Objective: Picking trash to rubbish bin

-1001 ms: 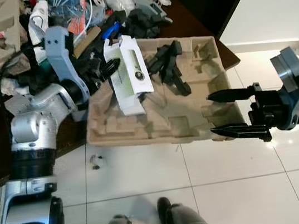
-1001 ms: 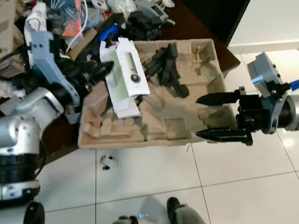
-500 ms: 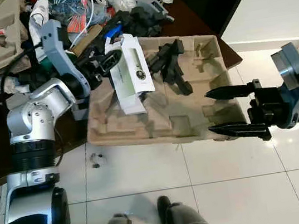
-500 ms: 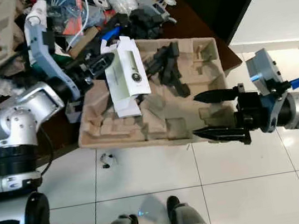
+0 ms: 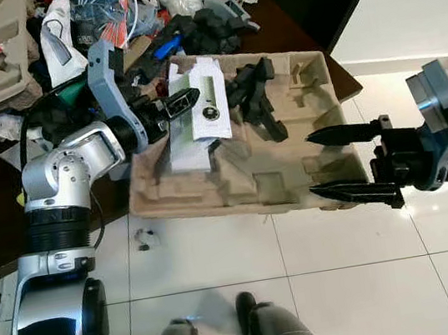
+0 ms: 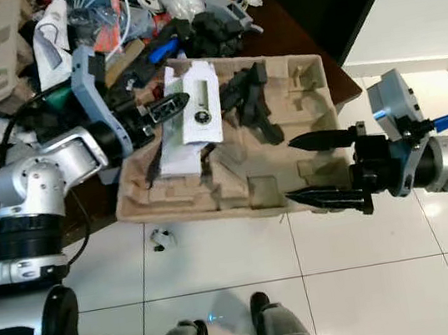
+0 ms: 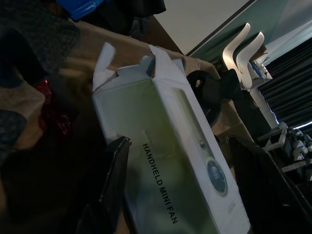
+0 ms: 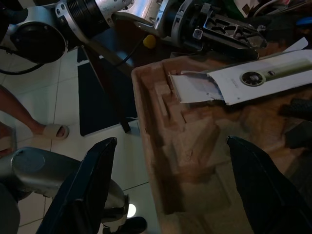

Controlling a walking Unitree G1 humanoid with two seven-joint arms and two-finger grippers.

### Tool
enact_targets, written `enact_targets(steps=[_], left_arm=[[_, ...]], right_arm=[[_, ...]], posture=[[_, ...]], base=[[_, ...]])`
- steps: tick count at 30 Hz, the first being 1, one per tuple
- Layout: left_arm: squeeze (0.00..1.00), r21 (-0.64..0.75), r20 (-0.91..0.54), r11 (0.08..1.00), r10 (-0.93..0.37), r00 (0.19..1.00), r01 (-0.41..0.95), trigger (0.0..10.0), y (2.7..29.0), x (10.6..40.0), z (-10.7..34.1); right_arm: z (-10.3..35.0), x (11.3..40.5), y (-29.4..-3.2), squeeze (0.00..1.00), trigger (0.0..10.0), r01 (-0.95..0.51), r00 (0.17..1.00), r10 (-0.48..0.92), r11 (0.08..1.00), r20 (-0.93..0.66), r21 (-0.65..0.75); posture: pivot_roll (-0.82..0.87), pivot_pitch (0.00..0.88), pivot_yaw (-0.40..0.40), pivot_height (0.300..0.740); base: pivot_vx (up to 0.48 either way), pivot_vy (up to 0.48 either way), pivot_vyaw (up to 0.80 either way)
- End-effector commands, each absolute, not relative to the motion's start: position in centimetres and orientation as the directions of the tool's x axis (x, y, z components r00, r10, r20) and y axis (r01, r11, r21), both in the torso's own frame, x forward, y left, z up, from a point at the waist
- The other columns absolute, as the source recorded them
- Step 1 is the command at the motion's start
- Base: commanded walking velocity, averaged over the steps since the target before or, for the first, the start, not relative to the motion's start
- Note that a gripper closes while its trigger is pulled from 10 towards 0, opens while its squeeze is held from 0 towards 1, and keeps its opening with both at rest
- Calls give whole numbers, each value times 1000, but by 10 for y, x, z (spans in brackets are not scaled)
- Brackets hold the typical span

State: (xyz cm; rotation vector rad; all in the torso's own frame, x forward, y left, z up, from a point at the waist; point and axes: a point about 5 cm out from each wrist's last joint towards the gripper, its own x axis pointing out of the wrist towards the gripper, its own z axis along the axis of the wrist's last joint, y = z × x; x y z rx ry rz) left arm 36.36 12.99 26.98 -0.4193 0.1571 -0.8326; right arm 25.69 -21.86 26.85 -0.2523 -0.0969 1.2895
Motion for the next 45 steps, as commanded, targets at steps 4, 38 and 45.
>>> enact_targets(steps=[4, 38, 45], left_arm=[[0, -436, 18, 561, -776, 630, 703, 0, 120, 361, 267], [1000, -360, 148, 556, -759, 634, 749, 8784, 145, 348, 286], [1000, -130, -65, 822, -565, 822, 555, 10000, 184, 355, 291]], right_arm=[[275, 252, -216, 0, 10000, -934, 263, 963, 240, -56, -265], [288, 251, -212, 0, 10000, -921, 251, 968, 246, 26, -301], [288, 252, -211, 0, 10000, -918, 253, 967, 249, 27, -310]], posture=[[-25, 361, -72, 740], [-24, 337, -68, 740], [-17, 334, -67, 740]], base=[[0, 0, 0], [0, 0, 0], [0, 0, 0]])
